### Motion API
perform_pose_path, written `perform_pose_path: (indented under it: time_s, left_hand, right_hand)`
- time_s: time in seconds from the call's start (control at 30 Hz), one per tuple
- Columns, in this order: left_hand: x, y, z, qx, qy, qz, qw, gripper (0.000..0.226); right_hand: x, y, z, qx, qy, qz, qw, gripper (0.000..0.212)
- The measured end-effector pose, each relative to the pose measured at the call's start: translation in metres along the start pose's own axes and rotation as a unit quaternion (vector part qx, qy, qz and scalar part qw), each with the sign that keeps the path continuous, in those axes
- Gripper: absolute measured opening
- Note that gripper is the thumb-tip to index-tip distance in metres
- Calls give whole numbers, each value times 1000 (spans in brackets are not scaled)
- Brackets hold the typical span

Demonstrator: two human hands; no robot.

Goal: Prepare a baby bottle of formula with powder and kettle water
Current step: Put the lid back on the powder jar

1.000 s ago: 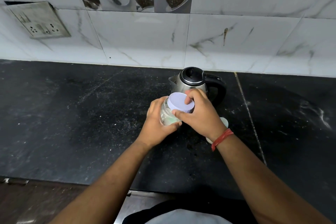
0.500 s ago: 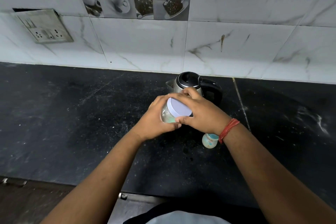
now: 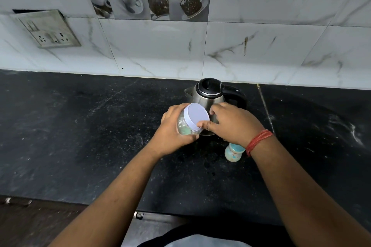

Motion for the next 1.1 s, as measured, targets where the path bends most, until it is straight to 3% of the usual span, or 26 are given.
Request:
perform_pose_path:
  time_s: [0.13, 0.2, 0.37, 0.47, 0.57, 0.67, 0.8, 0.93, 1.1]
  left_hand:
    - [0, 0, -2, -17, 3, 50, 999, 93]
    - [0, 1, -4, -28, 6, 72, 997, 94]
    - [2, 1, -18, -4, 33, 41, 999, 89]
    - [2, 0, -20, -2, 28, 22, 999, 91]
    - [3, -6, -21, -31, 12, 48, 998, 88]
    - [1, -8, -24, -68, -17, 139, 988, 86]
    - [-2, -11, -24, -126, -50, 182, 974, 93]
    - [-2, -3, -36, -128, -37, 155, 979, 86]
    - [-9, 6, -36, -148, -22, 72, 986, 82]
  right_hand:
    - [-1, -2, 7, 106, -143, 24, 984, 79]
    - [0, 1, 9, 112, -169, 34, 979, 84]
    - [2, 5, 13, 95, -39, -38, 994, 76]
    - [3, 9, 13, 51, 34, -49, 997, 82]
    - [1, 4, 13, 59, -5, -43, 997, 85]
    - [-3, -5, 17, 69, -98, 20, 993, 87]
    - [-1, -4, 21, 12, -150, -3, 989, 88]
    - [-3, -10, 27, -33, -120, -106, 987, 87]
    - [-3, -2, 31, -66, -89, -146, 983, 78]
Point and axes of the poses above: each hand's wrist, its own x-axis towards the middle knuckle, its own y-axis out of the palm, z = x × y, the point moved 5 cm from there along x, towards the middle knuckle, and after that the axes turned 1 degree about y, right-handed, at the moved point
